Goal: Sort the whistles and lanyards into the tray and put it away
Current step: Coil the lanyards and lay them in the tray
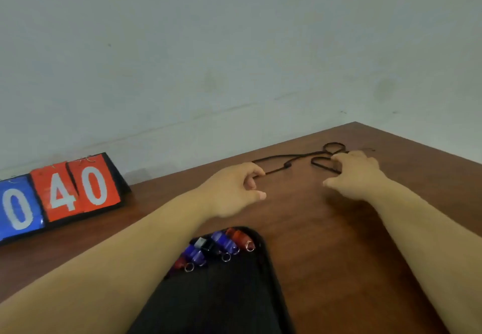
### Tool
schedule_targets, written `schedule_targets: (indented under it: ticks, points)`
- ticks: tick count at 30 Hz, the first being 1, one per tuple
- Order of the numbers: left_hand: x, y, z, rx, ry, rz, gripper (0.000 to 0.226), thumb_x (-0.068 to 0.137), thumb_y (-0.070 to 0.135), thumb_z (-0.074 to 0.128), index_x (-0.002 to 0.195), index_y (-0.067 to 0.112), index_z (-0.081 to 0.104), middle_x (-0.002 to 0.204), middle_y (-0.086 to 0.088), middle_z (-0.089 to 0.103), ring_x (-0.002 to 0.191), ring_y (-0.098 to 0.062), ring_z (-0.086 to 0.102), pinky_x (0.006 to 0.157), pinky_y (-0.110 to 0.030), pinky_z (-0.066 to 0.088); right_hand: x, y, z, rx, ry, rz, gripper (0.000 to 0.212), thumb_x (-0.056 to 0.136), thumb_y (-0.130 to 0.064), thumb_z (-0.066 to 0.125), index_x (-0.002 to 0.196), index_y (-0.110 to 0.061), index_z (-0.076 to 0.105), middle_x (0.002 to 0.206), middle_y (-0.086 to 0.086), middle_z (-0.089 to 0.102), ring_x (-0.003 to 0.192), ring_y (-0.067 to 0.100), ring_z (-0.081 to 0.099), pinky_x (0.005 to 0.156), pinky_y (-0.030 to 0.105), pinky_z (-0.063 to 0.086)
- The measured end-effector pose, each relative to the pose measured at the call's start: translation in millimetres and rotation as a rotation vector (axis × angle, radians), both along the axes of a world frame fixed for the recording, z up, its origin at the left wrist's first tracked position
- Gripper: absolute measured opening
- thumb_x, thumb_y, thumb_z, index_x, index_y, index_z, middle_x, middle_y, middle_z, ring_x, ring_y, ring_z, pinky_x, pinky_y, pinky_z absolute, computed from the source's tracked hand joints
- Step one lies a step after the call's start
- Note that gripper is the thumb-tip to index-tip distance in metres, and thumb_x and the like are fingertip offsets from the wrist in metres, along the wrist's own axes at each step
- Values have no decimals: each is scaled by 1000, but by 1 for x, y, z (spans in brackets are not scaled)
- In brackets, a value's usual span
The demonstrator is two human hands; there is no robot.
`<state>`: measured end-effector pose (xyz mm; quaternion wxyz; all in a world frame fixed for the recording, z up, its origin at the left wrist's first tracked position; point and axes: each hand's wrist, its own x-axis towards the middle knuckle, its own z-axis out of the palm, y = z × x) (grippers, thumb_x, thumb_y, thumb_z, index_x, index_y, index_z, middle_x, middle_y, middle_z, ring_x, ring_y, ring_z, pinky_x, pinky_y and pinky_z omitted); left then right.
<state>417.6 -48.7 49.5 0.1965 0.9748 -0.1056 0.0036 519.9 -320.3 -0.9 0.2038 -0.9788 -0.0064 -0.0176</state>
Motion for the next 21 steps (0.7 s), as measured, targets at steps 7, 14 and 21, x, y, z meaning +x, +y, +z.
schedule_targets:
  ticks: [7, 14, 21]
  points:
    - [90, -92, -29, 191, 9, -72, 67, 104, 40, 54, 161, 40, 19, 162, -5, 31, 139, -27, 46, 116, -40, 38, 34, -23, -14, -80, 83, -20, 40, 93, -35, 61, 124, -10, 67, 122, 12, 67, 102, 33, 61, 86, 39, 55]
    - [128, -133, -57, 260, -3, -84, 22, 103, 40, 54, 121, 32, 64, 120, -3, 57, 111, -30, 57, 99, -43, 48, 29, -27, -7, -119, -5, 39, 20, 97, -19, 51, 105, -8, 65, 105, 14, 63, 95, 34, 59, 76, 37, 47]
    - [92, -100, -25, -202, -34, 68, 26, 98, 40, 65, 77, 26, 69, 77, 4, 65, 70, -16, 56, 68, -32, 43, 2, -27, 13, 664, -244, 83, 16, 105, -30, 50, 103, -22, 64, 92, -12, 67, 86, 7, 61, 71, 26, 46]
